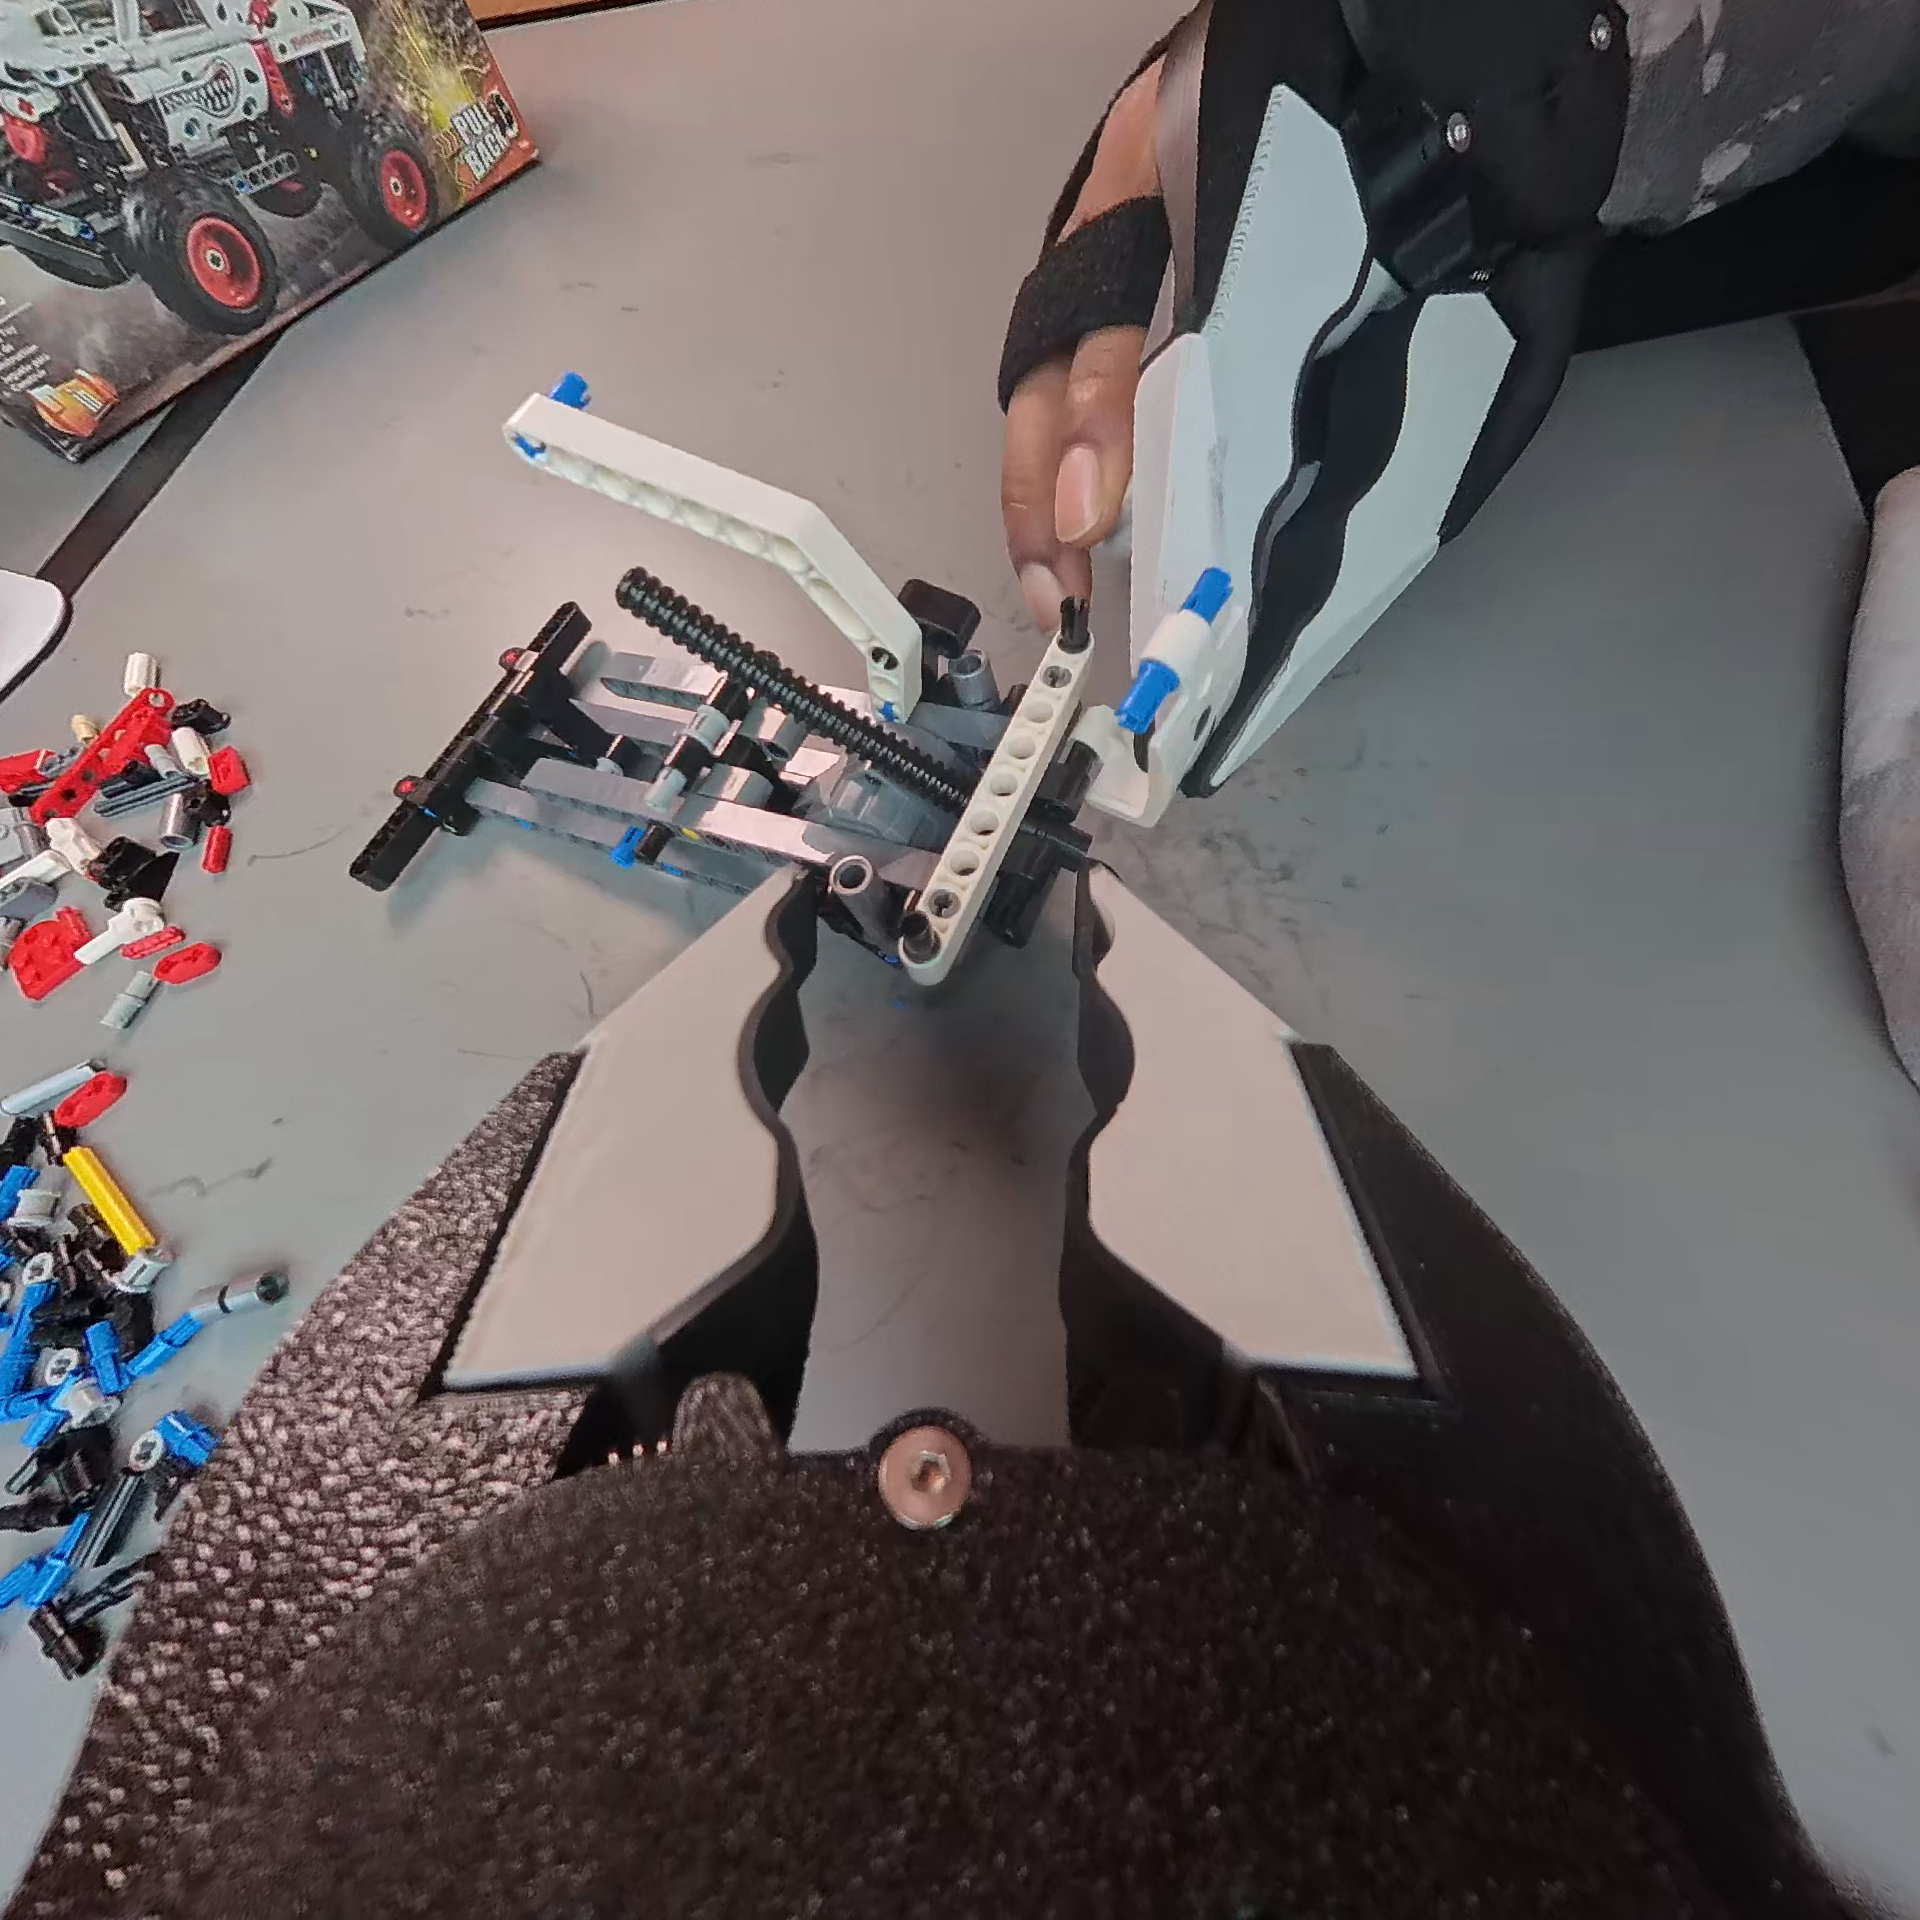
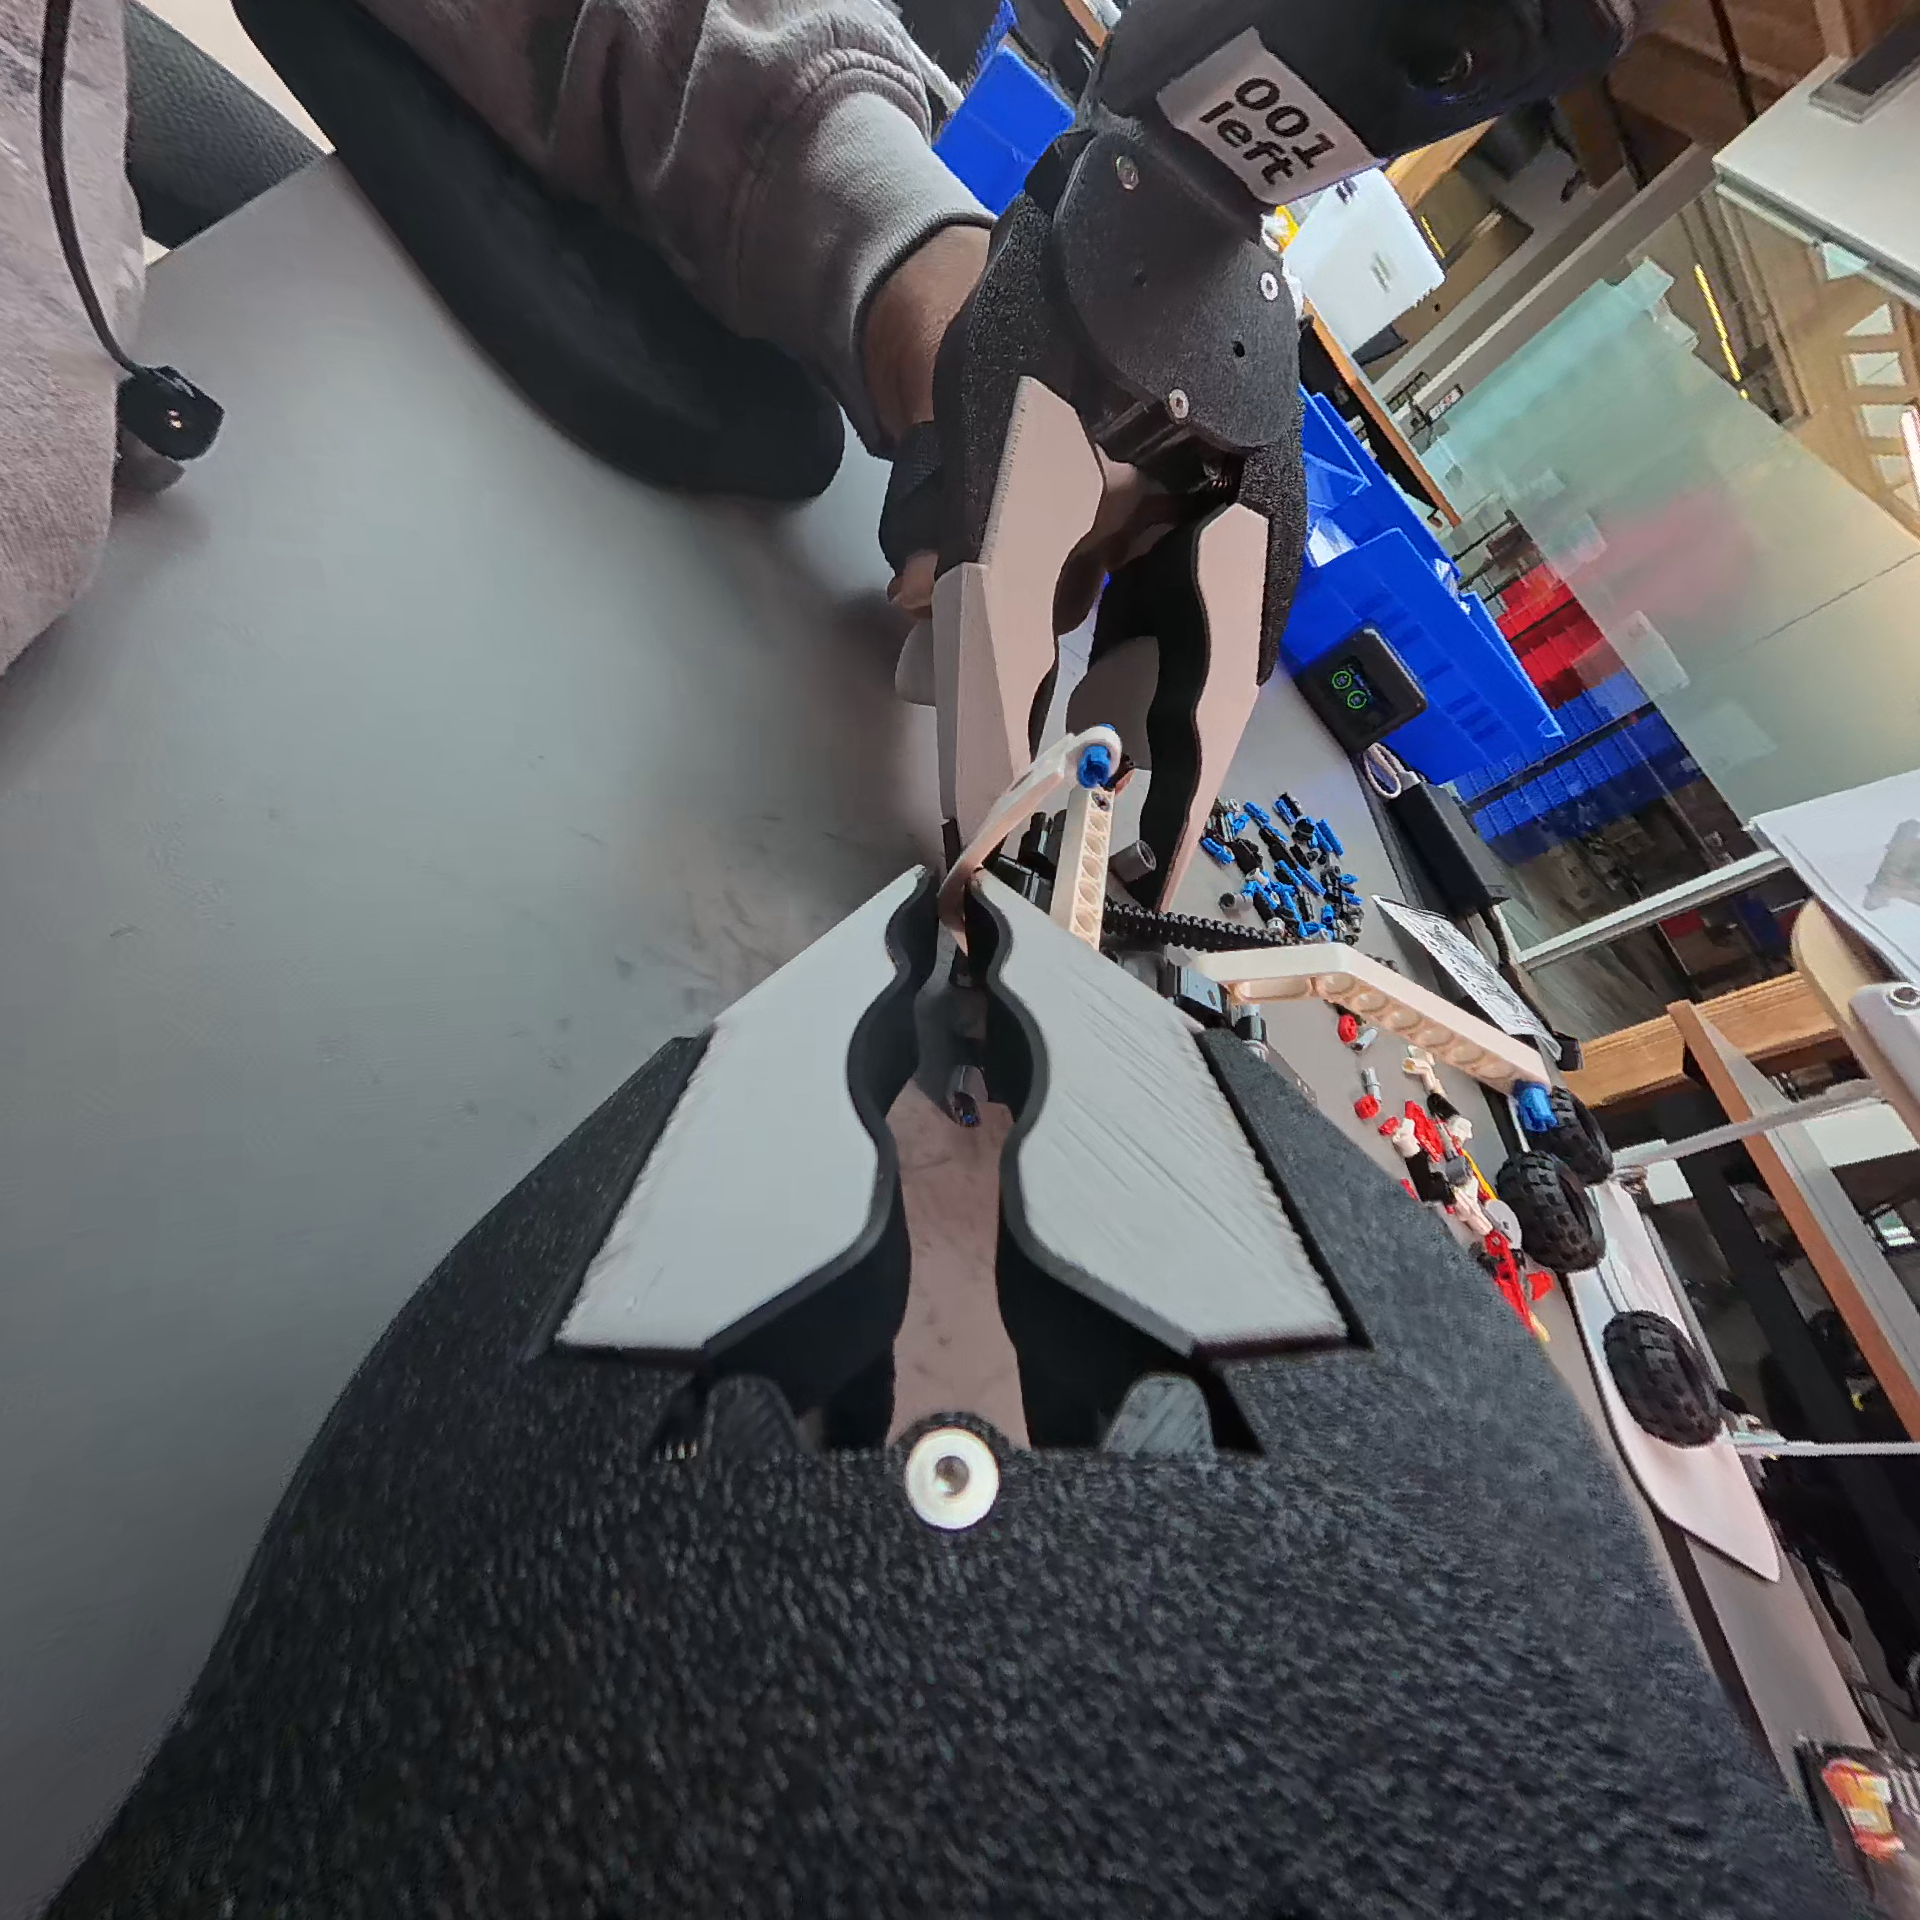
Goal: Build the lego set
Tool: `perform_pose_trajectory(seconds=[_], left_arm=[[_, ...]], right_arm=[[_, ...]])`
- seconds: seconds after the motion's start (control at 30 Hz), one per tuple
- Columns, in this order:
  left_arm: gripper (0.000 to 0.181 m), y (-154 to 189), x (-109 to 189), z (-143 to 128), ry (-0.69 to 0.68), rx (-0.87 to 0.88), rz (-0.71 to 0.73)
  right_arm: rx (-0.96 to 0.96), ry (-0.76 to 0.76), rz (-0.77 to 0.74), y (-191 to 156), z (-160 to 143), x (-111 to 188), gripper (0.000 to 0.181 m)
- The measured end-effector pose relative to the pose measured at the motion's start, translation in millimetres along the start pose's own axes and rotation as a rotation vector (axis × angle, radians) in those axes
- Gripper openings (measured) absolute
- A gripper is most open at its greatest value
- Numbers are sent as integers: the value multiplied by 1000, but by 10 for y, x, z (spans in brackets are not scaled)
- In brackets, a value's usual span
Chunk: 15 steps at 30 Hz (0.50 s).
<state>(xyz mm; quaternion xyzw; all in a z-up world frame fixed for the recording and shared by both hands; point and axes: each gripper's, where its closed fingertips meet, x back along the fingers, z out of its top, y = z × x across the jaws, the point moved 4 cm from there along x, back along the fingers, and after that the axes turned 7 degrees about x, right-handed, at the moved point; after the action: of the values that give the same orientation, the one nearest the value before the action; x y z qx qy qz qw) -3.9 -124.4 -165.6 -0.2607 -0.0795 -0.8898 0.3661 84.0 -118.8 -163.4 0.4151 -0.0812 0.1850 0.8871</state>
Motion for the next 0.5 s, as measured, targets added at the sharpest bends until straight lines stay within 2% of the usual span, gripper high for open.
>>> perform_pose_trajectory(seconds=[0.27,0.4,0.5], left_arm=[[48,2,44,-4,29,-19,-16],[43,112,272,178,144,-67,-101],[36,308,295,282,190,-64,-208]], right_arm=[[25,17,15,17,-44,35,4],[26,39,4,22,19,74,4],[37,71,-13,37,115,82,4]])
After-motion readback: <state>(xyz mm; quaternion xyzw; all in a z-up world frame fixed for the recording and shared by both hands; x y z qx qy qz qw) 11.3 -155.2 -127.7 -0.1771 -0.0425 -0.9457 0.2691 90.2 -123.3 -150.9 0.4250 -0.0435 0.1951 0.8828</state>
